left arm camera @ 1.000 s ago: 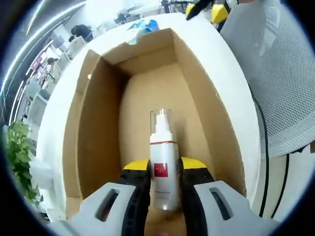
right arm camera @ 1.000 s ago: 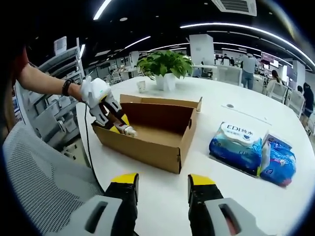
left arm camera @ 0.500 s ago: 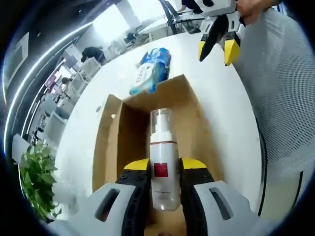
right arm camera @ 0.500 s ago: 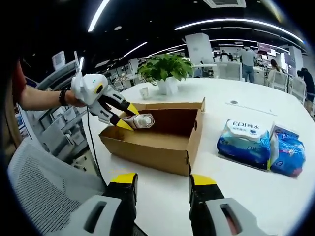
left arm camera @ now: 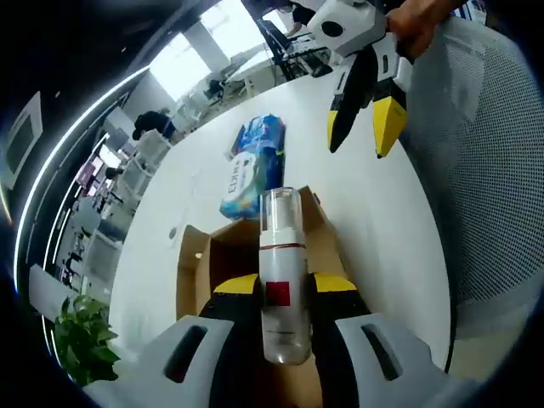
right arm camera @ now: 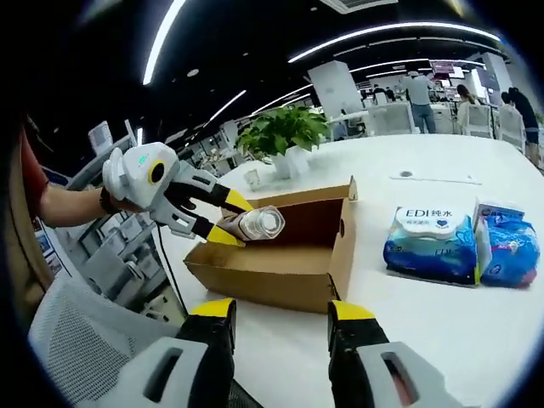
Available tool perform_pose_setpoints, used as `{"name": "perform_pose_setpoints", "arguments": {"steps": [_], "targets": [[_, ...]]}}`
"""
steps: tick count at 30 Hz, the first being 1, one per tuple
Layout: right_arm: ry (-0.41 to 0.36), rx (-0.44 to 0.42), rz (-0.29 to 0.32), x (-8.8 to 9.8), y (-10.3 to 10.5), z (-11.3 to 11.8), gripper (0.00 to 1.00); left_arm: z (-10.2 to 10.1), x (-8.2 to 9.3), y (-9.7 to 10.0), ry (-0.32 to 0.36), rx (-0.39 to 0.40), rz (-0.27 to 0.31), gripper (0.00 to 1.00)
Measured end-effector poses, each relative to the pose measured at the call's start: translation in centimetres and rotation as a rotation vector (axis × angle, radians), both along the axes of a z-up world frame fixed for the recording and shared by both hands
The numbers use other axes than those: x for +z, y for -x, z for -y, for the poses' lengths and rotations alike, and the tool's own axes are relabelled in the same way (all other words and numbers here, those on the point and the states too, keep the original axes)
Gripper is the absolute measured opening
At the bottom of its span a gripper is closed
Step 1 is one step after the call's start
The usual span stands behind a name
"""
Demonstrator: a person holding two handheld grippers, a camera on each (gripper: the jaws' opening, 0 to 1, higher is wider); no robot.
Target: Operate the shoe box by opening the lid, removing the specified soft item, and placing it in the target area until the item is outside and the box remains undamaged.
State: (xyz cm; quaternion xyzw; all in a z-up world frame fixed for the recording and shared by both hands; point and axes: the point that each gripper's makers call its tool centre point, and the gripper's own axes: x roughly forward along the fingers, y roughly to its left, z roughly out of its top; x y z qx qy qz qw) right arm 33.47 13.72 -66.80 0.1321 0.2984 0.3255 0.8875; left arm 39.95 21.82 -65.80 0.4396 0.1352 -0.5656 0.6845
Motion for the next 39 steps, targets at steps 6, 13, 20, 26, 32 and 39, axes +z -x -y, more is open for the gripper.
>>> {"name": "perform_pose_setpoints", "arguments": {"steps": [6,13,20,26,32,39], "targets": [[-0.138,-0.025,-0.029,1.0,-0.2,-0.5,0.43,2.0,1.2,1.7,0.017,-0.063,0.047,0.21],[-0.226,-0.036,-0.045,2.0,-0.2,-1.0,0.43,3.7,1.6,3.2,0.000,-0.143,0.113,0.21],[-0.313,-0.040,-0.074,2.7,-0.3,-1.3,0.41,5.0,1.6,4.5,-0.027,-0.220,0.187,0.21],[-0.376,-0.044,-0.116,2.8,-0.2,-1.5,0.34,5.7,1.5,5.5,-0.042,-0.265,0.233,0.21],[-0.423,-0.052,-0.159,2.4,-0.1,-1.6,0.26,6.1,1.6,6.0,-0.058,-0.303,0.290,0.21],[-0.477,-0.065,-0.199,2.2,0.1,-1.8,0.23,6.2,1.6,6.0,-0.068,-0.314,0.316,0.21]]}}
